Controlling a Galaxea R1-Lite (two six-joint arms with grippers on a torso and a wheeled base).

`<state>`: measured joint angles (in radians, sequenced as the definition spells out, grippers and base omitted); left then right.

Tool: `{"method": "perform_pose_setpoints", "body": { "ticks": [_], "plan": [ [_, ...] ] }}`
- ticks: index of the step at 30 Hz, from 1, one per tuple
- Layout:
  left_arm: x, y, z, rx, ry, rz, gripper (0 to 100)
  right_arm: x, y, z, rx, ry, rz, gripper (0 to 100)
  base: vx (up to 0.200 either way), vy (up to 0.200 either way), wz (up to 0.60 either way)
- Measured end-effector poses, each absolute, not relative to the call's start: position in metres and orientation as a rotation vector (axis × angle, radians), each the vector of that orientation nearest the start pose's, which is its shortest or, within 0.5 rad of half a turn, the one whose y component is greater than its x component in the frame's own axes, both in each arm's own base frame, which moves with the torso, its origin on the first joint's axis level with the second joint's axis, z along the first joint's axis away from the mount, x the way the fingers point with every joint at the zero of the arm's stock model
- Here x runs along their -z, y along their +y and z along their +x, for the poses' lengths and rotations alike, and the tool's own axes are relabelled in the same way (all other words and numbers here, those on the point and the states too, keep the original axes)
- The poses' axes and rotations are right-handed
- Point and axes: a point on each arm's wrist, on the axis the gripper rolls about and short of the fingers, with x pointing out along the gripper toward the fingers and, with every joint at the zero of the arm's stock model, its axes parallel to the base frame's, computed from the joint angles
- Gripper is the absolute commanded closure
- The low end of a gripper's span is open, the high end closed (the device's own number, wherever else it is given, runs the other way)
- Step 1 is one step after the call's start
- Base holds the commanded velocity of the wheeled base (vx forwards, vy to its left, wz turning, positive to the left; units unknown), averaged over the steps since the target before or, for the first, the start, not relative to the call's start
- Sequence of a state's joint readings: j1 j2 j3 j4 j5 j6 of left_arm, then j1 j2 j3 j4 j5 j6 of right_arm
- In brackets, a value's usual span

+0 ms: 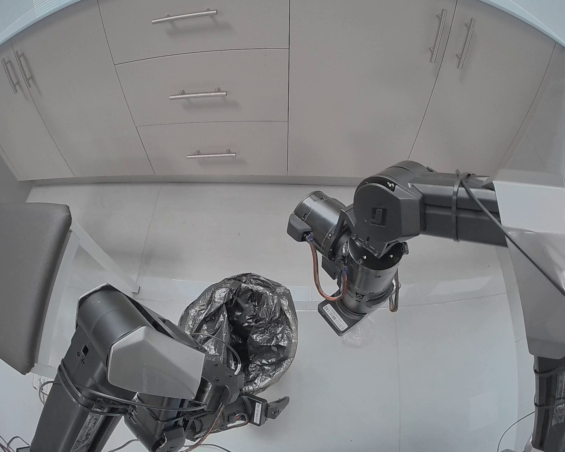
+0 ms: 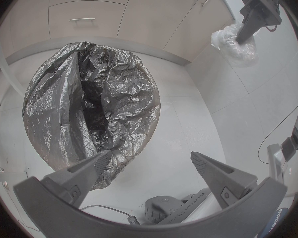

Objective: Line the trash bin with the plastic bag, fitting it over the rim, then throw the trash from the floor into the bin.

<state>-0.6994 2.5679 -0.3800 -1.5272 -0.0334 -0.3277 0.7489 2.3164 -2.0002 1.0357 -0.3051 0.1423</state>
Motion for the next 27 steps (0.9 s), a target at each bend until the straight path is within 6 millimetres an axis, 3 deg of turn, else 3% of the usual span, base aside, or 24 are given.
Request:
{"method": "perform_pose_setpoints", "body": {
  "ticks": [18,27],
  "plan": [
    [0.086,-0.190,0.224,0.591,0.742,-0.082,0,-0.141,0.283,0.302,-0.306,1.183,-0.566,100,0.000,0.200,0.00],
    [0.086,-0.189,0.224,0.585,0.743,-0.082,0,-0.130,0.291,0.301,-0.315,1.195,-0.584,100,0.000,0.000,0.00]
  ]
}}
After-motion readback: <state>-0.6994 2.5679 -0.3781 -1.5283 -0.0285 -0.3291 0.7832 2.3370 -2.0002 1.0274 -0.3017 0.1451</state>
